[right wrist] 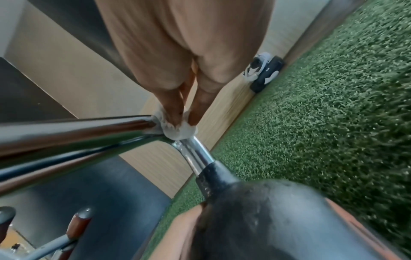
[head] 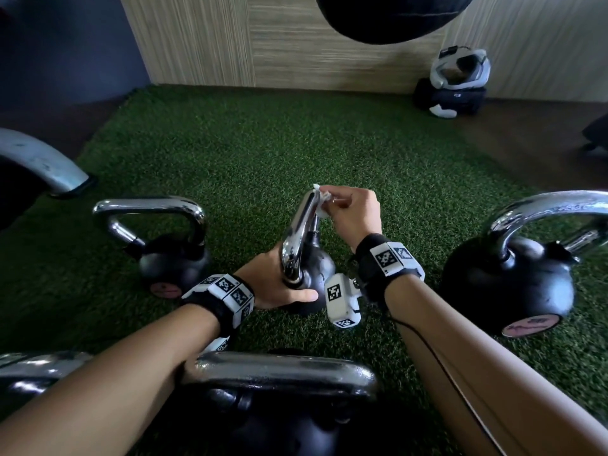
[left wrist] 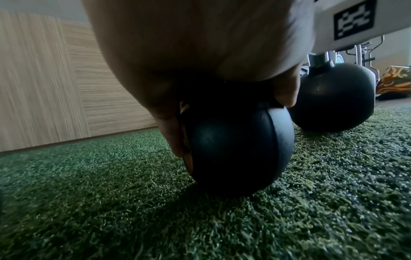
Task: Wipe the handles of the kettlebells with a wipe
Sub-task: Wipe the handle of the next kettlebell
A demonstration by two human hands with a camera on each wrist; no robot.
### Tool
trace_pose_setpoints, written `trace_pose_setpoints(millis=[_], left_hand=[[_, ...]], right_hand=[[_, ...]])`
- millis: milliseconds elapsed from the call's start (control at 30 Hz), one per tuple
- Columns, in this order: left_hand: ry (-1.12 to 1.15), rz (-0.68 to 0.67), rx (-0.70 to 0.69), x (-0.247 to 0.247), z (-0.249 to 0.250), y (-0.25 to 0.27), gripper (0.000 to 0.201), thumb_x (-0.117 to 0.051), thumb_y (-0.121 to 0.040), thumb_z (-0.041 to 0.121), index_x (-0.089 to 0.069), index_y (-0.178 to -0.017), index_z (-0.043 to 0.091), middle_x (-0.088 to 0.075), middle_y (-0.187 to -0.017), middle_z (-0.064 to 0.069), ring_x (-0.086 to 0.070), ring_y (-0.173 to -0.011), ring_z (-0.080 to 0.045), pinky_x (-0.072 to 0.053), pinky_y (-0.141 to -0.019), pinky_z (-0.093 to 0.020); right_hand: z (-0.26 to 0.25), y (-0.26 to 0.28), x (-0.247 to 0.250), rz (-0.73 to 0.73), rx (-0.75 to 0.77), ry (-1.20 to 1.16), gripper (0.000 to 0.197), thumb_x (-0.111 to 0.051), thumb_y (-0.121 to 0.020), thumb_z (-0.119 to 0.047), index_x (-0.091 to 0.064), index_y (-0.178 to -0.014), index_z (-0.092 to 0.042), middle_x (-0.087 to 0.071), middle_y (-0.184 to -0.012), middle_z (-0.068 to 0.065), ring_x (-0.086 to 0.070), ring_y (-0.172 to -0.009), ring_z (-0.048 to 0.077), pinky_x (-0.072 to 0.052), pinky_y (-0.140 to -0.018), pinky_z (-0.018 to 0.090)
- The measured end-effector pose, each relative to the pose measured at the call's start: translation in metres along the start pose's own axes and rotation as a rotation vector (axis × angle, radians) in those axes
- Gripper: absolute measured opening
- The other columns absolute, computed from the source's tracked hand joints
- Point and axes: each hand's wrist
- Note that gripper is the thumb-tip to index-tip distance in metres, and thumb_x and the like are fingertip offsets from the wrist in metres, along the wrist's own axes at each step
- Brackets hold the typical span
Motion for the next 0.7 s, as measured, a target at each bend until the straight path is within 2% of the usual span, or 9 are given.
trace_pose_setpoints(millis=[67,100,167,300,367,433,567,633,700], left_hand=[[0.034,-0.001,0.006,0.003,0.001,0.000,0.069,-0.076,-0.070,0.070,-0.062,-0.123,0.029,-0.069,-0.119,0.007,-0.067,-0.108,-0.014,-0.052,-0.105,-0.036],[0.081,-0.004,0.022,0.004,0.000,0.000,0.062,-0.078,-0.069,0.068,-0.062,-0.118,0.033,-0.069,-0.113,0.011,-0.066,-0.104,-0.010,-0.052,-0.103,-0.035],[0.138,-0.035,0.030,0.008,0.001,0.002,0.040,-0.084,-0.076,0.055,-0.060,-0.104,0.041,-0.065,-0.099,0.017,-0.062,-0.093,0.000,-0.049,-0.097,-0.029],[0.224,-0.063,0.004,0.017,0.007,0.001,0.066,-0.084,-0.080,0.050,-0.051,-0.137,0.037,-0.063,-0.133,0.010,-0.059,-0.119,-0.011,-0.045,-0.110,-0.035],[0.205,-0.085,-0.009,0.021,0.010,-0.003,0.069,-0.083,-0.083,0.048,-0.049,-0.142,0.035,-0.060,-0.142,0.006,-0.057,-0.127,-0.016,-0.043,-0.114,-0.039],[0.202,-0.101,-0.006,0.025,0.011,-0.005,0.072,-0.082,-0.084,0.047,-0.046,-0.146,0.034,-0.055,-0.148,0.005,-0.053,-0.132,-0.016,-0.040,-0.118,-0.041],[0.275,-0.091,-0.004,0.028,0.008,-0.006,0.067,-0.082,-0.085,0.045,-0.049,-0.143,0.042,-0.053,-0.138,0.026,-0.049,-0.128,-0.002,-0.033,-0.119,-0.032],[0.267,-0.085,-0.007,0.025,0.004,-0.009,0.056,-0.082,-0.084,0.047,-0.053,-0.133,0.049,-0.057,-0.127,0.034,-0.054,-0.122,0.002,-0.038,-0.116,-0.033],[0.266,-0.071,-0.010,0.022,0.000,-0.013,0.059,-0.082,-0.084,0.049,-0.053,-0.134,0.045,-0.059,-0.126,0.032,-0.055,-0.122,0.001,-0.040,-0.115,-0.031]], right_hand=[[-0.003,0.001,0.003,-0.027,0.054,0.028,0.023,-0.077,-0.088,-0.005,-0.082,-0.106,-0.019,-0.079,-0.107,-0.002,-0.071,-0.083,0.002,-0.060,-0.079,0.019],[-0.007,0.005,0.006,-0.051,0.105,0.050,0.024,-0.076,-0.088,-0.002,-0.082,-0.105,-0.017,-0.077,-0.108,-0.002,-0.067,-0.083,-0.003,-0.054,-0.076,0.008],[-0.014,0.017,0.013,-0.141,0.220,0.096,0.024,-0.072,-0.089,0.002,-0.081,-0.105,-0.014,-0.073,-0.108,-0.007,-0.061,-0.086,-0.008,-0.049,-0.074,0.002],[-0.025,0.023,0.021,-0.263,0.310,0.144,0.028,-0.073,-0.088,0.003,-0.081,-0.104,-0.019,-0.074,-0.108,-0.005,-0.067,-0.089,0.005,-0.056,-0.079,0.018],[-0.027,0.015,0.021,-0.252,0.278,0.149,0.025,-0.076,-0.086,0.000,-0.082,-0.103,-0.019,-0.075,-0.104,-0.002,-0.067,-0.085,0.008,-0.057,-0.074,0.019],[-0.028,0.012,0.021,-0.258,0.265,0.145,0.023,-0.080,-0.084,-0.002,-0.082,-0.100,-0.018,-0.074,-0.097,-0.005,-0.064,-0.078,0.001,-0.053,-0.069,0.013],[-0.027,0.030,0.021,-0.389,0.230,0.090,0.022,-0.089,-0.076,-0.010,-0.083,-0.095,-0.017,-0.075,-0.088,-0.010,-0.065,-0.071,-0.007,-0.052,-0.069,0.011],[-0.026,0.035,0.020,-0.408,0.193,0.032,0.023,-0.090,-0.074,-0.010,-0.083,-0.095,-0.014,-0.079,-0.090,-0.005,-0.072,-0.076,0.002,-0.059,-0.074,0.019],[-0.027,0.035,0.018,-0.382,0.158,-0.055,0.021,-0.091,-0.074,-0.009,-0.083,-0.093,-0.012,-0.080,-0.089,-0.001,-0.077,-0.081,0.013,-0.063,-0.081,0.030]])
Point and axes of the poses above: each hand's wrist, its own y-axis away from the middle knuckle, its own x-axis out of the back of the hand, z = x × y
